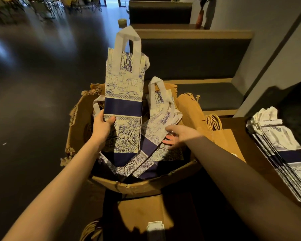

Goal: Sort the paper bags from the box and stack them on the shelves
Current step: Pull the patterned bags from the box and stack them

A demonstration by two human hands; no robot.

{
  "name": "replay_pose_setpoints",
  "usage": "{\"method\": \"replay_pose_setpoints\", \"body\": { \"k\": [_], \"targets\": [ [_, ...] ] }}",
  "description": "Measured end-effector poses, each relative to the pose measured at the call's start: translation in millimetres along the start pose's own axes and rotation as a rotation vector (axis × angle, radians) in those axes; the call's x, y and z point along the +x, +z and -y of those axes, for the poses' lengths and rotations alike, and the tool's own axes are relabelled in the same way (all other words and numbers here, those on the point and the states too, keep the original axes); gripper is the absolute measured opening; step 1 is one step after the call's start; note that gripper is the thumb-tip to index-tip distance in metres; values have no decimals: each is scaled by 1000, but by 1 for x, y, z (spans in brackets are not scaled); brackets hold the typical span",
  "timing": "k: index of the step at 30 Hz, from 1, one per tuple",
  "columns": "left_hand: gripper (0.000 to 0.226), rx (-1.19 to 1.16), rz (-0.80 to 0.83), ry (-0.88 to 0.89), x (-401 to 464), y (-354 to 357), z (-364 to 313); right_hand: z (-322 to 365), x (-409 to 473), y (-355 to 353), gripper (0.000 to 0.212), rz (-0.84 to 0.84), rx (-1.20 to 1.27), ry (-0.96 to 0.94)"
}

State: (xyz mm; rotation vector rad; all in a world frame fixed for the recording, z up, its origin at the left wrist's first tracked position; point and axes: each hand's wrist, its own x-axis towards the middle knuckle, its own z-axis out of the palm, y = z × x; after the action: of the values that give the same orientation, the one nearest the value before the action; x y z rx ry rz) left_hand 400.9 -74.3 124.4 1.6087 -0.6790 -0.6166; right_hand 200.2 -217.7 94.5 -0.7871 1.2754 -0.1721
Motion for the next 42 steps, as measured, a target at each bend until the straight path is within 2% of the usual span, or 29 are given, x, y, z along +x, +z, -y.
{"method": "replay_pose_setpoints", "body": {
  "k": [2,4,5,7,10,12,14,17,21,24,26,28,31,33,35,37,39,40,42],
  "targets": [
    [35,-12,-14,-3,1,-1,2,0,1,6,5,19,-120,-37],
    [35,-27,-27,-8,2,-2,3,4,0,11,19,-24,-233,-154],
    [35,-38,-34,-8,2,-3,4,7,0,14,27,-63,-248,-230],
    [34,-59,-53,-3,2,-4,4,15,0,16,24,-118,-199,-384],
    [31,-53,-113,13,4,-6,6,31,-7,12,16,-312,-234,-673],
    [33,-48,-139,33,5,-5,7,44,-26,6,20,-467,-325,-878],
    [34,-11,-153,54,6,-4,8,57,-49,2,26,-564,-304,-1035],
    [32,24,-116,54,9,-5,12,74,-67,1,30,-540,-134,-1163],
    [34,56,-68,64,8,-3,14,85,-65,18,30,-359,139,-1085],
    [49,25,-9,138,7,-4,11,79,-55,41,22,-287,137,-1029],
    [36,35,52,133,6,-2,9,73,-45,57,23,-236,112,-989],
    [23,6,57,52,2,1,3,69,-37,70,28,-214,98,-934],
    [24,-168,79,-20,-3,3,-3,65,-26,84,31,-205,92,-882],
    [23,-158,157,39,-6,1,-3,64,-22,89,25,-199,94,-884],
    [6,-12,183,156,-7,1,-2,65,-24,93,19,-194,88,-876],
    [19,14,122,222,-7,4,-2,68,-23,95,32,-169,71,-830],
    [30,-25,62,254,-7,4,-6,66,-19,92,56,-45,41,-695],
    [35,-32,38,265,-7,4,-7,63,-22,90,55,16,13,-657],
    [46,-53,26,285,-5,3,-3,54,-31,88,33,112,-114,-621]
  ]
}}
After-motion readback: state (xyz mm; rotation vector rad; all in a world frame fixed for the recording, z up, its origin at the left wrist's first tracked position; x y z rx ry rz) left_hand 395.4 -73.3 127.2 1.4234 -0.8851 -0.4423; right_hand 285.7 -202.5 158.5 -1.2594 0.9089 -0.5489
